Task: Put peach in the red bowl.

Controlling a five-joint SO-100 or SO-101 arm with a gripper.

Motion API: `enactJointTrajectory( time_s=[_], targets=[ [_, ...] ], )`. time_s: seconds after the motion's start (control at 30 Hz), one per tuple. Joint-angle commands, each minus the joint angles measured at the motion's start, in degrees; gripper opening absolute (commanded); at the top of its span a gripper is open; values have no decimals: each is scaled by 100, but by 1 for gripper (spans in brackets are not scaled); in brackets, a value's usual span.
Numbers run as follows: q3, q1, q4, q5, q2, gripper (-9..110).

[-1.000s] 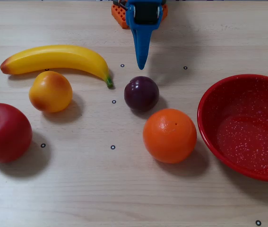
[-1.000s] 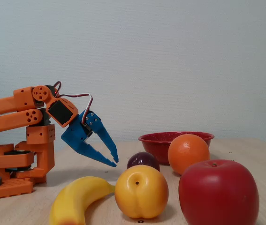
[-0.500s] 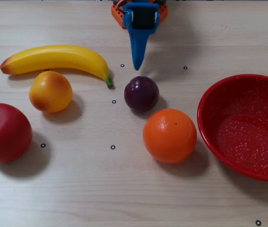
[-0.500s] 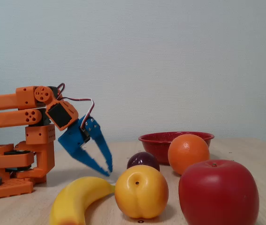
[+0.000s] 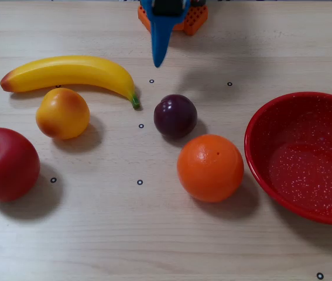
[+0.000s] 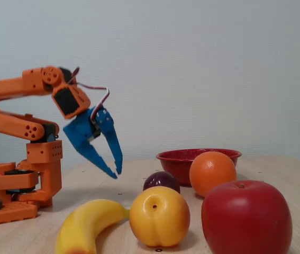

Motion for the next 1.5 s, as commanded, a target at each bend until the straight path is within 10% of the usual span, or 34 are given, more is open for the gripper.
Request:
enactJointTrajectory(
  time_s=[0.0, 1.0, 1.47],
  targets=[
    [-835, 220, 141, -176, -308, 0],
    [-7119, 1837, 2180, -598, -5818, 0],
    [-8068, 2399, 2215, -2628, -6855, 0]
  ],
)
